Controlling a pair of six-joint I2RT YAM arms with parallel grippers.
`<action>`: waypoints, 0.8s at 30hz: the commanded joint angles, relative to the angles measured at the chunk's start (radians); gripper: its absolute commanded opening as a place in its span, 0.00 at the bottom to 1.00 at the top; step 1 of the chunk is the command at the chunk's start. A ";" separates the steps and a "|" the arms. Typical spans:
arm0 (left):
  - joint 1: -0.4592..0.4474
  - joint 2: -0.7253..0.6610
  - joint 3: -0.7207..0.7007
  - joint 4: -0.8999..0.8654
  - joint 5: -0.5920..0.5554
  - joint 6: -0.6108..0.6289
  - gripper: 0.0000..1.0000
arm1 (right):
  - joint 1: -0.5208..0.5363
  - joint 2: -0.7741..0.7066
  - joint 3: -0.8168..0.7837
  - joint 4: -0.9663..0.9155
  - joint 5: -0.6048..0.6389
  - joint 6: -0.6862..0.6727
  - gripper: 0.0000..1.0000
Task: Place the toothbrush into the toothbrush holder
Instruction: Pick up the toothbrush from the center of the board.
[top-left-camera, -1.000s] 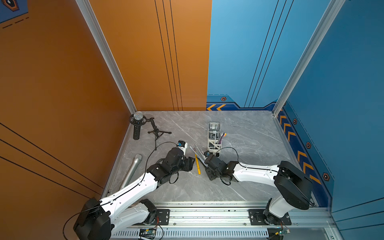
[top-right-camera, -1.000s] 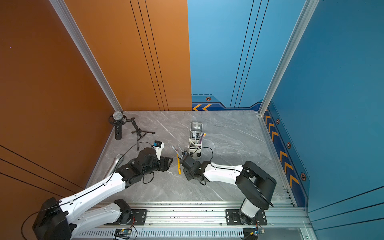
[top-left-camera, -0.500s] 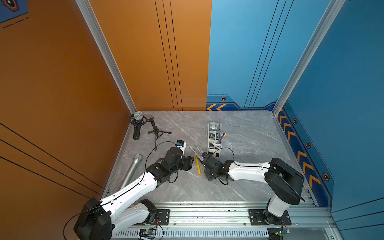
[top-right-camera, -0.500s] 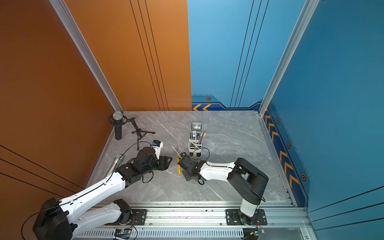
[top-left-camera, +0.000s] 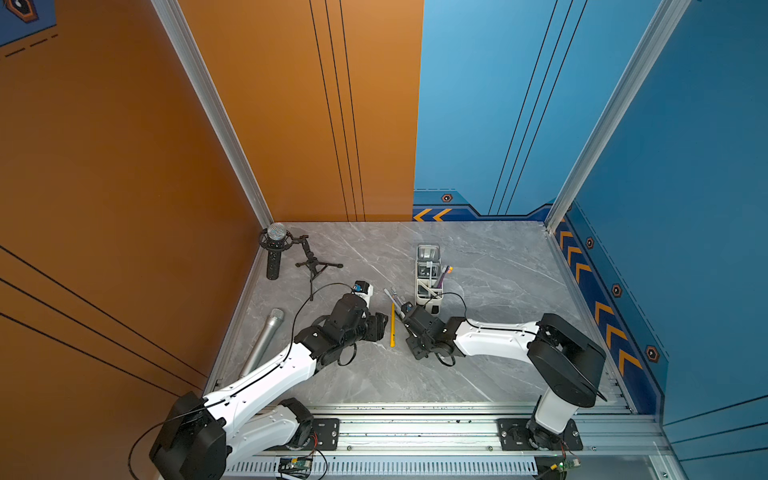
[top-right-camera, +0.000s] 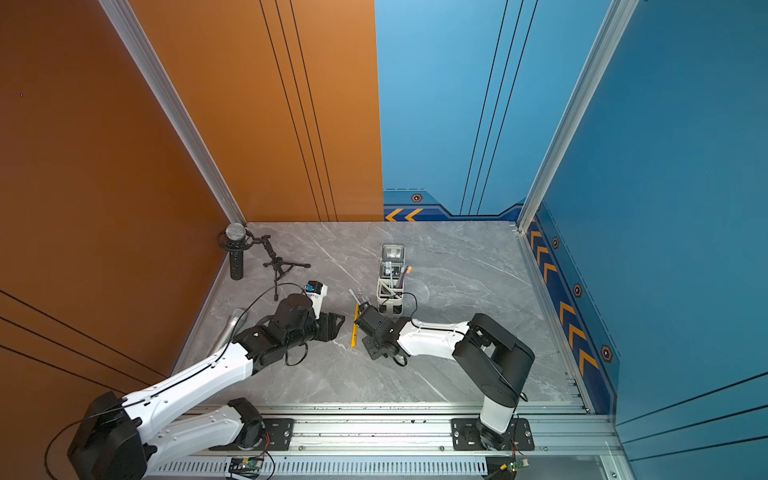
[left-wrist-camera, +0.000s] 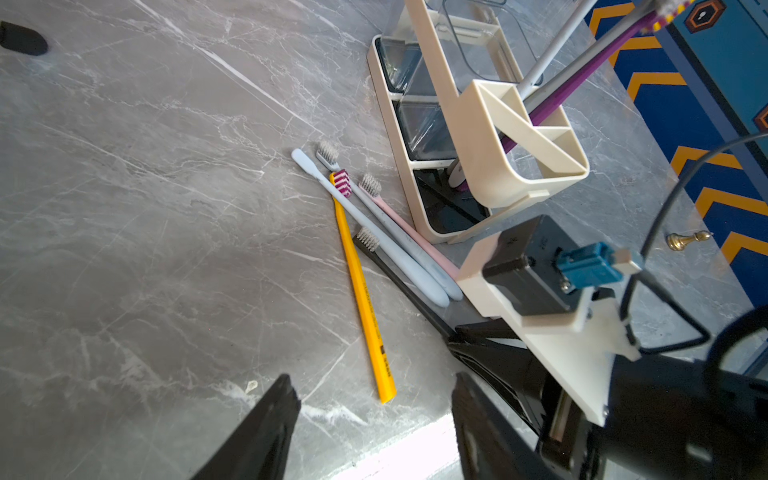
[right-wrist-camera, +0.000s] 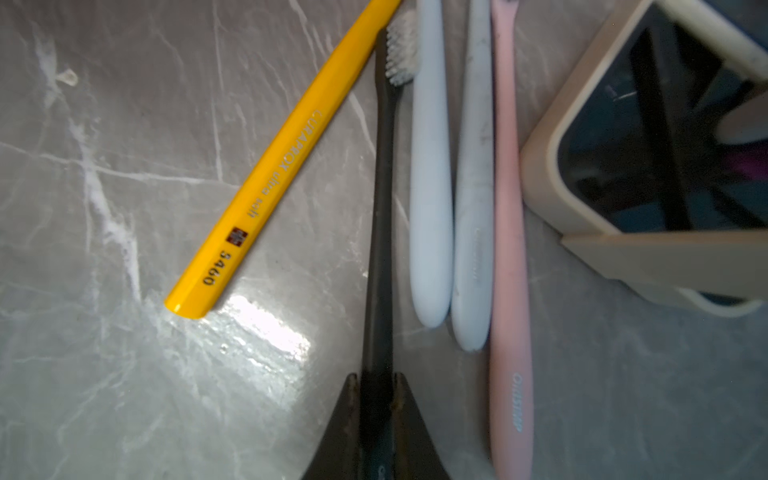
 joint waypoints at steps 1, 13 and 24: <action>0.012 0.010 -0.005 -0.009 0.013 -0.001 0.63 | -0.009 0.035 0.010 -0.053 -0.041 -0.013 0.04; 0.012 0.028 0.011 -0.010 0.046 -0.015 0.63 | -0.017 -0.066 0.016 -0.053 -0.092 0.013 0.00; 0.011 0.105 0.040 0.011 0.097 -0.028 0.63 | -0.020 -0.151 -0.005 -0.056 -0.077 0.029 0.00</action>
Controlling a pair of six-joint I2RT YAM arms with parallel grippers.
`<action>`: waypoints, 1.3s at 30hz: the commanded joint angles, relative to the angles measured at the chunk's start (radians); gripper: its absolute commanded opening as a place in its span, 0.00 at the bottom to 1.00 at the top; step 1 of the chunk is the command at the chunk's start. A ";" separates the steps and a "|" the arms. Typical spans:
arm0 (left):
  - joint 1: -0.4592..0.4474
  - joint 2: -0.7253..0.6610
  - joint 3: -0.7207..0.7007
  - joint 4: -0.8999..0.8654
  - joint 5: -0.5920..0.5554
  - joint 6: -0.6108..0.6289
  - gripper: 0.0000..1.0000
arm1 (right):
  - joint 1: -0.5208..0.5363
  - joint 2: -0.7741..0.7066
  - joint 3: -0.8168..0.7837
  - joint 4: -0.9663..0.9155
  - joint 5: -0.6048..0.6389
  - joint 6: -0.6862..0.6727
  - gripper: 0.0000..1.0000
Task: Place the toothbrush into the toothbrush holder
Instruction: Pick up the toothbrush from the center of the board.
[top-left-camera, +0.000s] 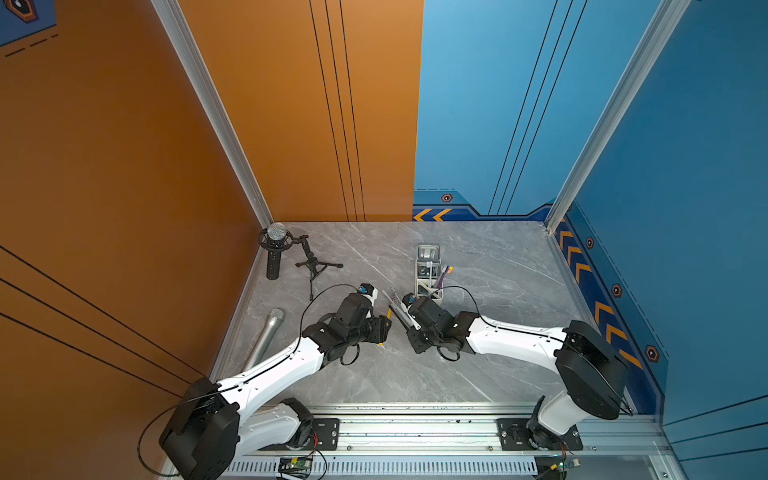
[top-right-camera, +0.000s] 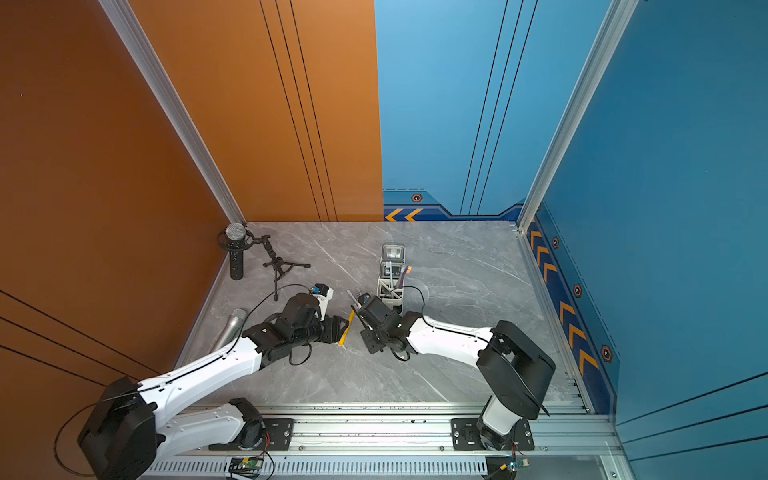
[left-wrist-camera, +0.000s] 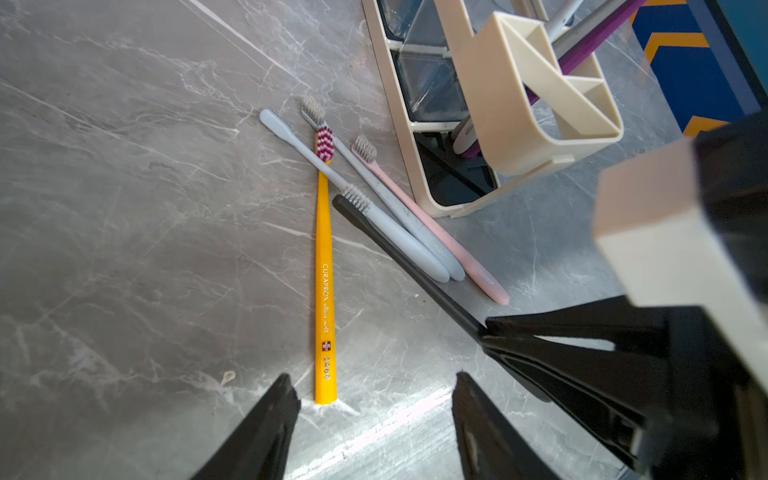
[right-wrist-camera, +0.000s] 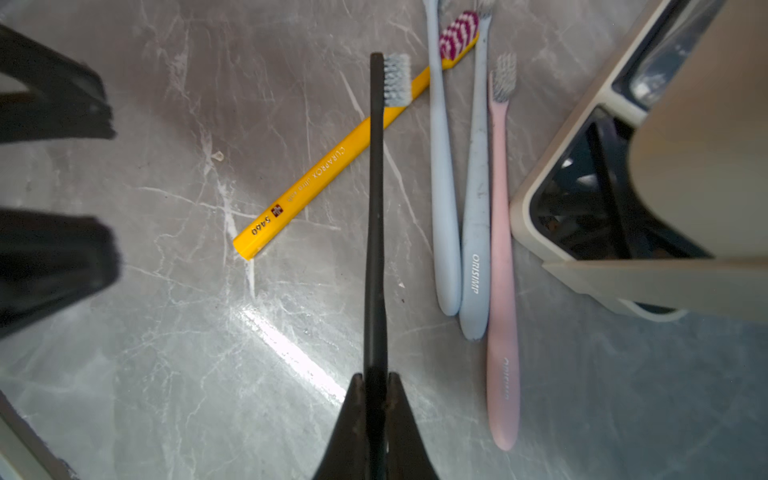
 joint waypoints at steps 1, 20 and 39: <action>0.010 0.012 0.030 0.013 0.037 -0.010 0.63 | -0.001 -0.019 -0.016 -0.029 0.002 0.020 0.00; 0.007 0.171 0.089 0.163 0.130 -0.105 0.62 | 0.001 -0.116 -0.022 -0.038 0.016 0.038 0.00; 0.011 0.344 0.214 0.250 0.122 -0.162 0.55 | 0.004 -0.172 -0.025 -0.053 0.050 0.040 0.00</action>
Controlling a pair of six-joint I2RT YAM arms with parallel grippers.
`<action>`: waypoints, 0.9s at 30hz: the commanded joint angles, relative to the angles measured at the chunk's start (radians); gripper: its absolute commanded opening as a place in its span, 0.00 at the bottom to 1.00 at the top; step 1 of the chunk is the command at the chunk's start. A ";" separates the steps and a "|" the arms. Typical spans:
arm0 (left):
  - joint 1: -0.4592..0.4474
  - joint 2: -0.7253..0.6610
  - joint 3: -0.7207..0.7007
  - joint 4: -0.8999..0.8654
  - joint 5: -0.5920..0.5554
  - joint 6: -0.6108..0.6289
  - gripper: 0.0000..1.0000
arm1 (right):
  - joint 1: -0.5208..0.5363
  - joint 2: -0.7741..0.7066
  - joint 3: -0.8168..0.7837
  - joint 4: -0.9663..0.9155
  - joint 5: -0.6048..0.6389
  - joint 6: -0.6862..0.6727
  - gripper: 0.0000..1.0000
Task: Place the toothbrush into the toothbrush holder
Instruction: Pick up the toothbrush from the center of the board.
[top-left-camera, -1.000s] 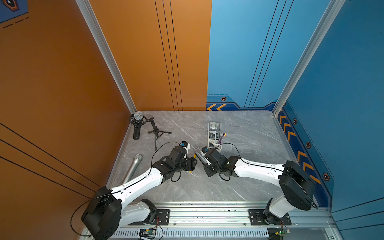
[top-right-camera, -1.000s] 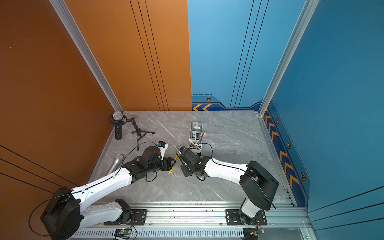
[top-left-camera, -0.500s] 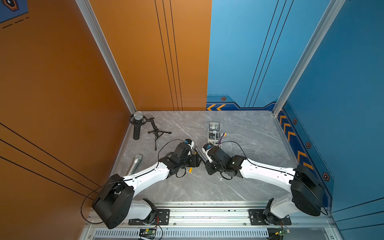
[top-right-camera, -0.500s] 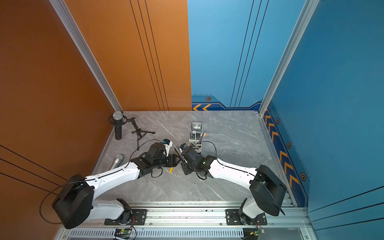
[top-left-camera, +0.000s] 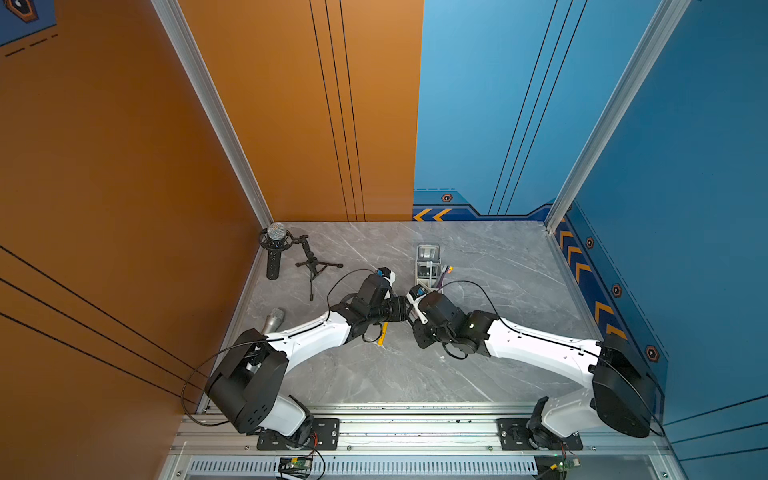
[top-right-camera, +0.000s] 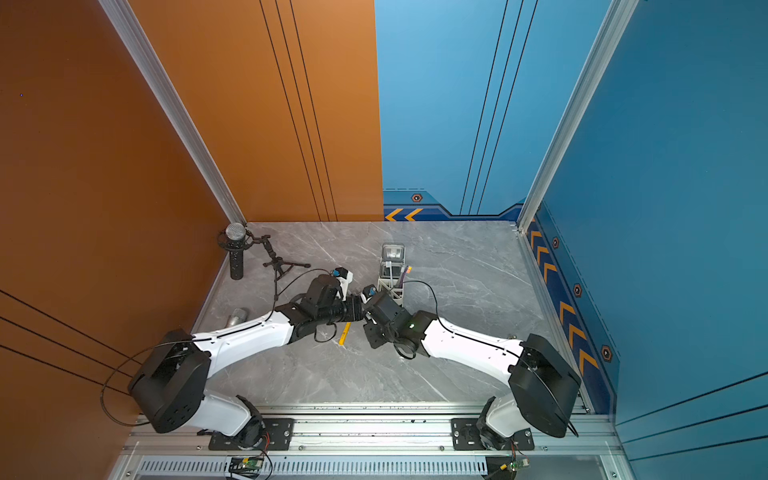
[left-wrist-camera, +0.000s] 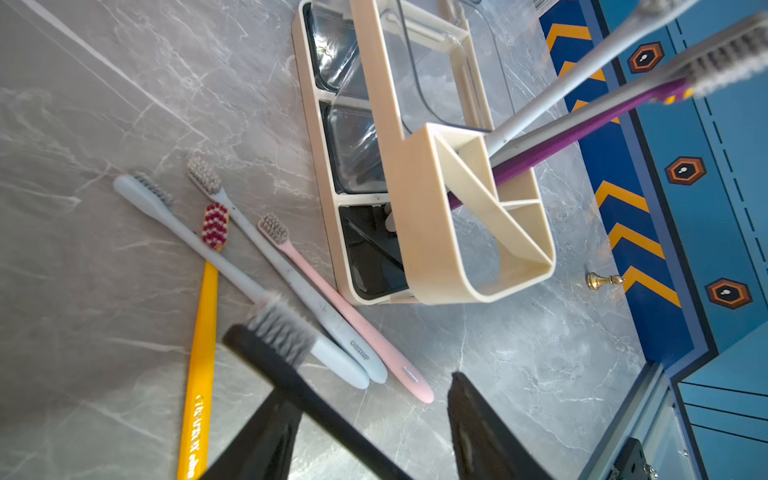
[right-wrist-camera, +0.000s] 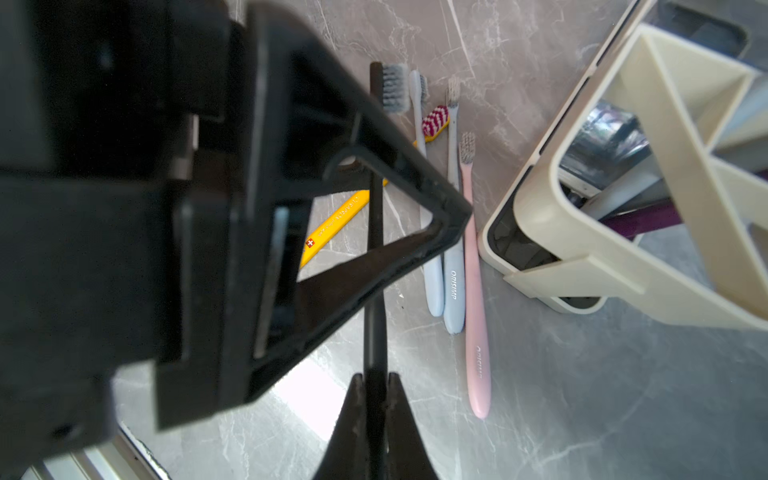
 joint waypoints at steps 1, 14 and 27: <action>0.011 0.020 0.027 0.031 0.005 -0.010 0.52 | 0.005 -0.028 -0.014 -0.033 0.023 0.016 0.00; 0.015 0.059 0.045 0.035 0.037 0.000 0.00 | 0.004 -0.039 -0.026 -0.018 0.045 0.014 0.00; 0.015 -0.126 0.084 0.047 0.073 0.118 0.00 | -0.029 -0.462 -0.121 -0.138 0.204 0.080 0.61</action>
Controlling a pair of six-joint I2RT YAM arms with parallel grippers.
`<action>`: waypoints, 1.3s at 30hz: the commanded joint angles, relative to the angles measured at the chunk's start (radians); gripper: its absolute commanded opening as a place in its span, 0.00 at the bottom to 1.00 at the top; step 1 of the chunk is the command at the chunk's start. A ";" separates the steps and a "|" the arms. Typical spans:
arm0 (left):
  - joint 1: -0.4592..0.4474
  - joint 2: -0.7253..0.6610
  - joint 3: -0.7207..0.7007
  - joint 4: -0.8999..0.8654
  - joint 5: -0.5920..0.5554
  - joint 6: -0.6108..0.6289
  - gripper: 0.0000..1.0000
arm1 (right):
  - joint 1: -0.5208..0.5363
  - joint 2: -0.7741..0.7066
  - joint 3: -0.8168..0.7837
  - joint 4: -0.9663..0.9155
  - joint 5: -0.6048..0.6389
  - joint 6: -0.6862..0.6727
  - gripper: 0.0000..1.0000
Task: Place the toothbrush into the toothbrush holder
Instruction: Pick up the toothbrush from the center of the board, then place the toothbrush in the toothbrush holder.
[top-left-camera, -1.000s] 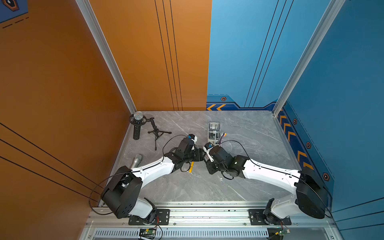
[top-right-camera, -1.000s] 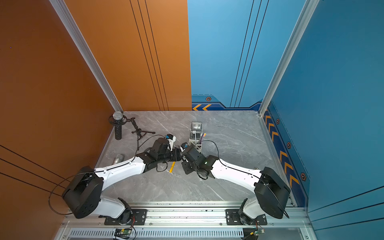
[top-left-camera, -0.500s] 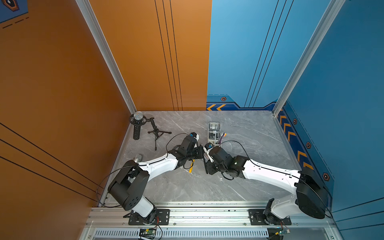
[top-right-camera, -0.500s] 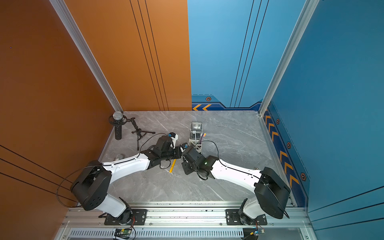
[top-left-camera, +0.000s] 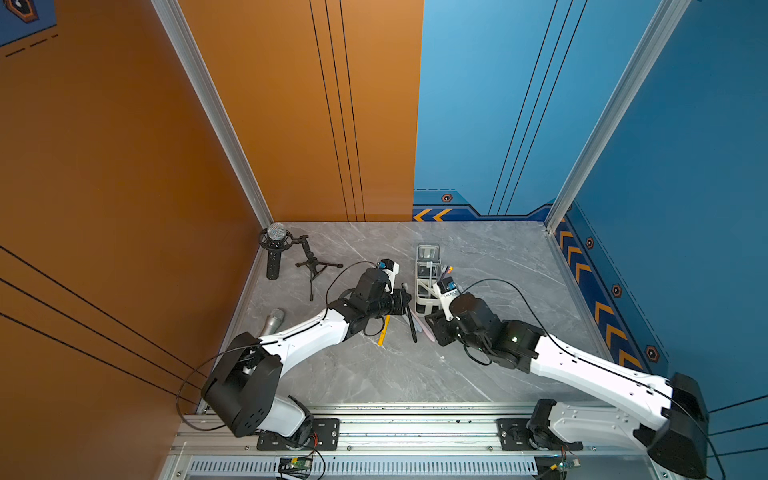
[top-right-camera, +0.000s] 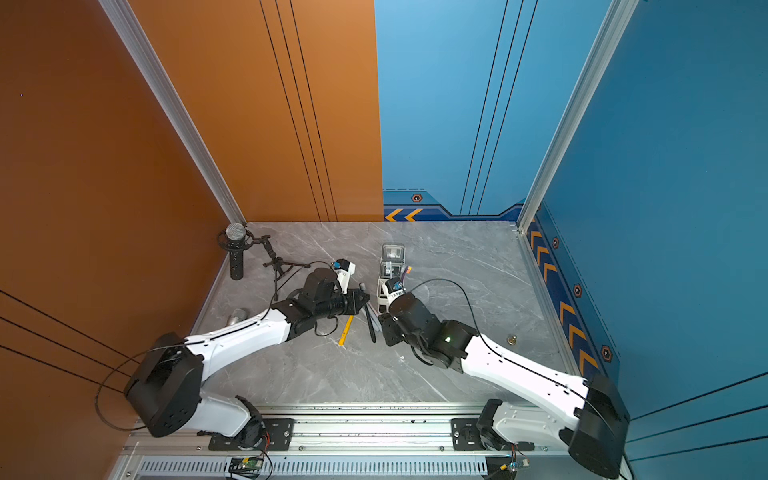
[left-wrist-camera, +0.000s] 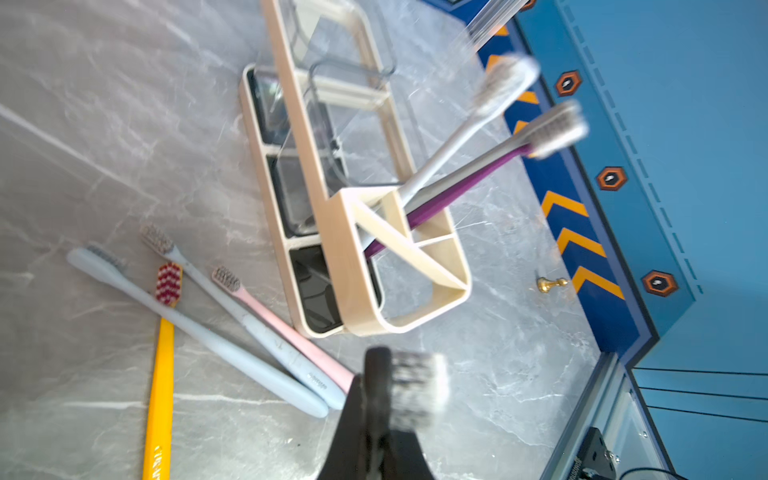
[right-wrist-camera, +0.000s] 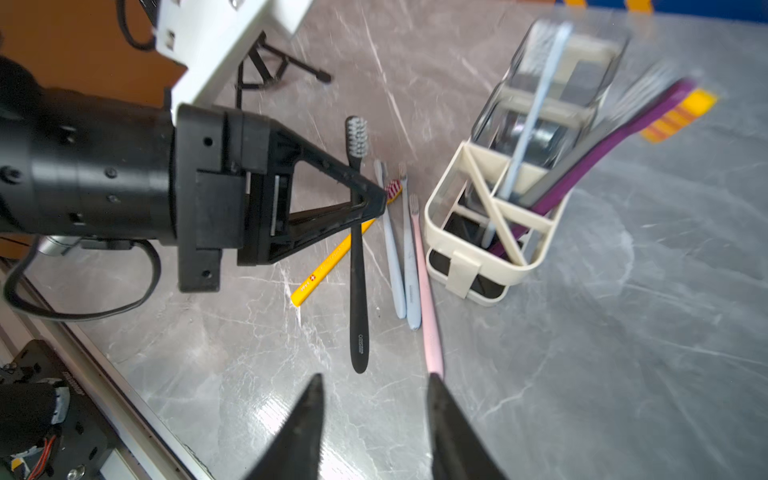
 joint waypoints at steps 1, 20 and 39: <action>0.007 -0.065 0.058 0.015 0.005 0.083 0.00 | -0.035 -0.105 -0.046 -0.093 0.083 0.025 0.65; -0.009 0.150 0.382 0.186 -0.011 0.382 0.00 | -0.300 -0.410 -0.219 -0.170 0.076 0.125 0.76; -0.139 0.211 0.308 0.295 -0.119 0.592 0.00 | -0.345 -0.417 -0.228 -0.172 -0.010 0.120 0.76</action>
